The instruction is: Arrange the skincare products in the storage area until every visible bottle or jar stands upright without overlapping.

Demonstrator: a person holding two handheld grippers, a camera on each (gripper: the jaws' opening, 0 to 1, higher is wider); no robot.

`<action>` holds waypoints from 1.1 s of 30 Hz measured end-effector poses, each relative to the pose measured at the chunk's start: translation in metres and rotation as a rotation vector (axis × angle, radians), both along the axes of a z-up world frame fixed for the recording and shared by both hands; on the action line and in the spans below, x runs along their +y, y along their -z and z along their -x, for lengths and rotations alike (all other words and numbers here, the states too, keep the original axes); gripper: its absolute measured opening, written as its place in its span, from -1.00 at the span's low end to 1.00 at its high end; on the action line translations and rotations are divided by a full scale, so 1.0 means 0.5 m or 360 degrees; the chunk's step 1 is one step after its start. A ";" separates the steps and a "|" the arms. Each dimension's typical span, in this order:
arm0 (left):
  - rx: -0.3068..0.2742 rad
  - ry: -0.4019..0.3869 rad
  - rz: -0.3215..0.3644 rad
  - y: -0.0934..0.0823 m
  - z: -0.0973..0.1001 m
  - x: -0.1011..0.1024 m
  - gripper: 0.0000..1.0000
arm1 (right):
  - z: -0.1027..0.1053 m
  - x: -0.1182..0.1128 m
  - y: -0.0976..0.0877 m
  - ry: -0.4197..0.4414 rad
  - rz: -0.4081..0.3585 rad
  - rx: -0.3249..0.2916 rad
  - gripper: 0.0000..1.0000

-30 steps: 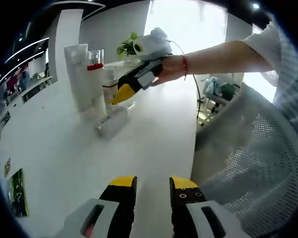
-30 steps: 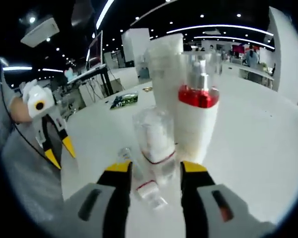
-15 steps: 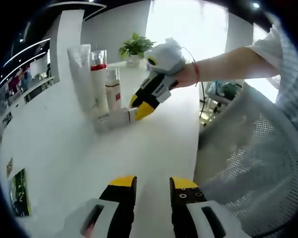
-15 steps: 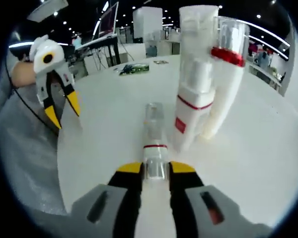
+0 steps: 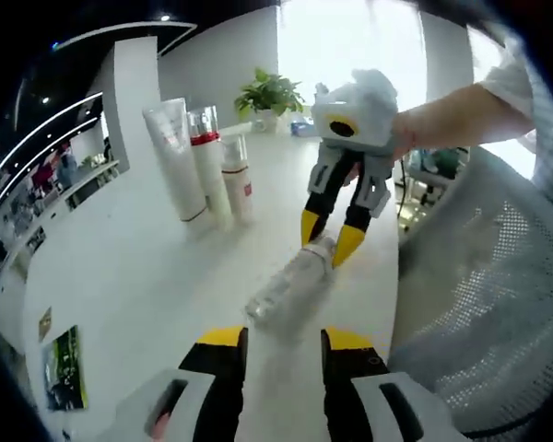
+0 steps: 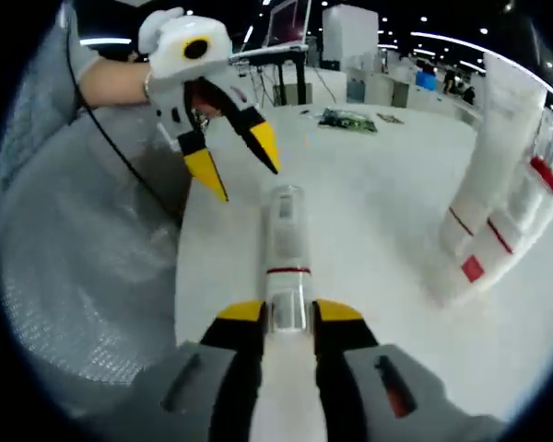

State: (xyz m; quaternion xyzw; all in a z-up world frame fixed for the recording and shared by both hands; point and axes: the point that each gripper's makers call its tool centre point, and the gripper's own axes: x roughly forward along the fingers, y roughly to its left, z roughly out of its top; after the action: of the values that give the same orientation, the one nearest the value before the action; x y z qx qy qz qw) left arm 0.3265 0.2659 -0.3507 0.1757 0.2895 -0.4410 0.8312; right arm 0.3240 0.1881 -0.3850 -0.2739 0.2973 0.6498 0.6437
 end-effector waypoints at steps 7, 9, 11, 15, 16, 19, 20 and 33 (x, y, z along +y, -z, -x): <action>0.0110 0.0226 -0.0113 0.036 0.054 -0.017 -0.50 | 0.044 0.023 -0.001 -0.0175 0.0057 -0.0060 -0.59; 0.0059 0.0241 -0.0133 0.034 0.051 -0.015 -0.52 | 0.044 0.024 0.000 -0.0160 0.0074 -0.0051 -0.59; 0.0081 0.0233 -0.0095 0.032 0.052 -0.017 -0.52 | 0.044 0.018 0.001 -0.0142 0.0102 -0.0025 -0.59; 0.0068 0.0244 -0.0112 0.035 0.051 -0.012 -0.52 | 0.044 0.025 -0.036 -0.0085 0.0038 0.0009 -0.60; 0.0068 0.0244 -0.0117 0.036 0.050 -0.011 -0.52 | 0.043 0.028 -0.048 -0.0077 0.0008 0.0021 -0.60; 0.0076 0.0237 -0.0140 0.041 0.049 -0.005 -0.51 | 0.042 0.051 -0.100 -0.0034 -0.0140 0.0079 -0.60; 0.0075 0.0238 -0.0151 0.043 0.048 -0.003 -0.51 | 0.041 0.057 -0.114 -0.0025 -0.0182 0.0090 -0.60; 0.0138 0.0198 -0.0196 0.065 0.047 0.016 -0.54 | 0.053 0.194 -0.216 -0.0033 -0.0535 0.0061 -0.59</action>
State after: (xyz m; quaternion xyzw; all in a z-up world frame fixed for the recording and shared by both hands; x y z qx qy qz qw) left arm 0.3029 0.2740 -0.3831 0.2249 0.3402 -0.4803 0.7765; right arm 0.2976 0.2854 -0.2768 -0.1532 0.1937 0.7021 0.6679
